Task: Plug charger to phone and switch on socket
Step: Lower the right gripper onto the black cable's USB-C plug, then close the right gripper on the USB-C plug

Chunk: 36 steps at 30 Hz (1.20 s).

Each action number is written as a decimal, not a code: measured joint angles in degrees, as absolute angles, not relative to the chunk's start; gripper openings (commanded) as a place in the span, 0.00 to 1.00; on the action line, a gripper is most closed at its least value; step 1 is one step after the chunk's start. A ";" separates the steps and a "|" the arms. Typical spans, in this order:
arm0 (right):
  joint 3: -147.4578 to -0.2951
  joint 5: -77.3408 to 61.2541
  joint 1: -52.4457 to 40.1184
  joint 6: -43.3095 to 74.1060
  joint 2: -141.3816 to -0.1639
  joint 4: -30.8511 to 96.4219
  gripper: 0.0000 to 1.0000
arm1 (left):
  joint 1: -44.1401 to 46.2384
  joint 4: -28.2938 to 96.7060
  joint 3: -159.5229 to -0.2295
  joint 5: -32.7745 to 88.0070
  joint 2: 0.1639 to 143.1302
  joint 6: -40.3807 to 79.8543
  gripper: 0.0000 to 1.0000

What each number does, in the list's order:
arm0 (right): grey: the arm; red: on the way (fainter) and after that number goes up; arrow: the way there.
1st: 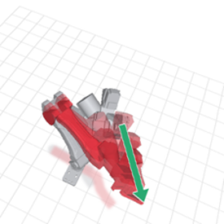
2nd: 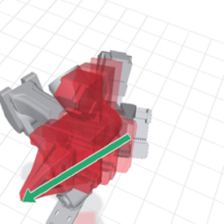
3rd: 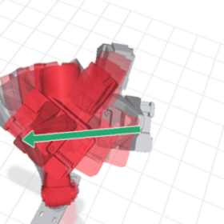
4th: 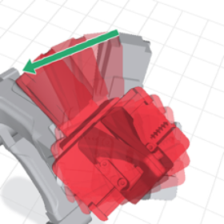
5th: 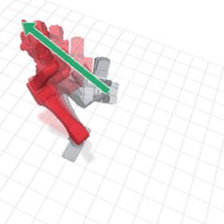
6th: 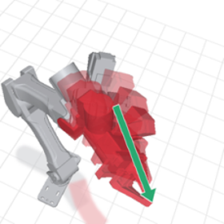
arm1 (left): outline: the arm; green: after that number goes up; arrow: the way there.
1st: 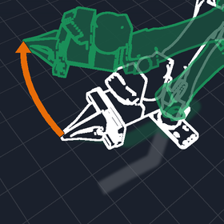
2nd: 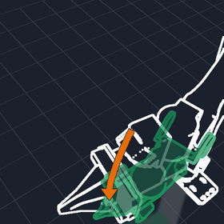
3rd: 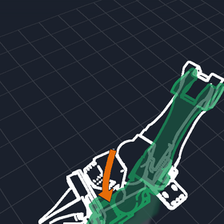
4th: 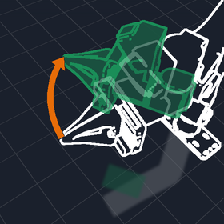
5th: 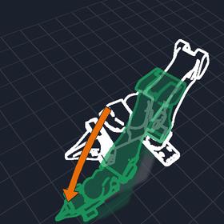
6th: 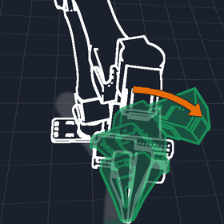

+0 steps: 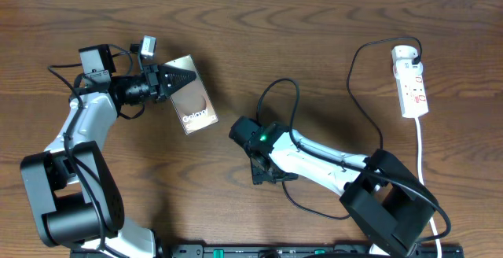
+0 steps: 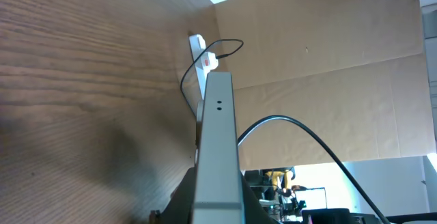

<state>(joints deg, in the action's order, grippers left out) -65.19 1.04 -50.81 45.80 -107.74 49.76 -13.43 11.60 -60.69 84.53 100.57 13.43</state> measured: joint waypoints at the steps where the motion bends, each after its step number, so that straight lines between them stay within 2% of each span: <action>1: -65.17 0.99 -50.81 45.82 -107.74 49.74 0.55 | -13.43 11.62 -60.69 84.53 100.57 13.43 0.07; 6: -65.08 0.80 -50.81 45.84 -107.74 49.52 0.51 | -13.43 11.62 -60.69 84.53 100.57 13.43 0.07; 8: -65.08 0.78 -50.81 45.82 -107.74 49.47 0.45 | -13.43 11.62 -60.69 84.53 100.57 13.43 0.07; 14: -65.06 0.78 -50.81 45.84 -107.74 49.19 0.42 | -13.43 11.62 -60.69 84.53 100.57 13.43 0.07; 21: -65.01 0.82 -50.81 45.82 -107.74 48.88 0.32 | -13.43 11.62 -60.69 84.05 100.57 13.43 0.07; 25: -64.97 0.82 -50.81 45.84 -107.74 48.80 0.20 | -13.43 11.60 -60.69 83.85 100.57 13.43 0.07; 36: -64.88 0.84 -50.81 45.82 -107.74 48.80 0.08 | -13.43 11.62 -60.69 83.85 100.57 13.43 0.07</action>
<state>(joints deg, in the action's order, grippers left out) -64.88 0.84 -50.81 45.82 -107.74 48.80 -13.43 11.62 -60.69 83.85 100.57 13.43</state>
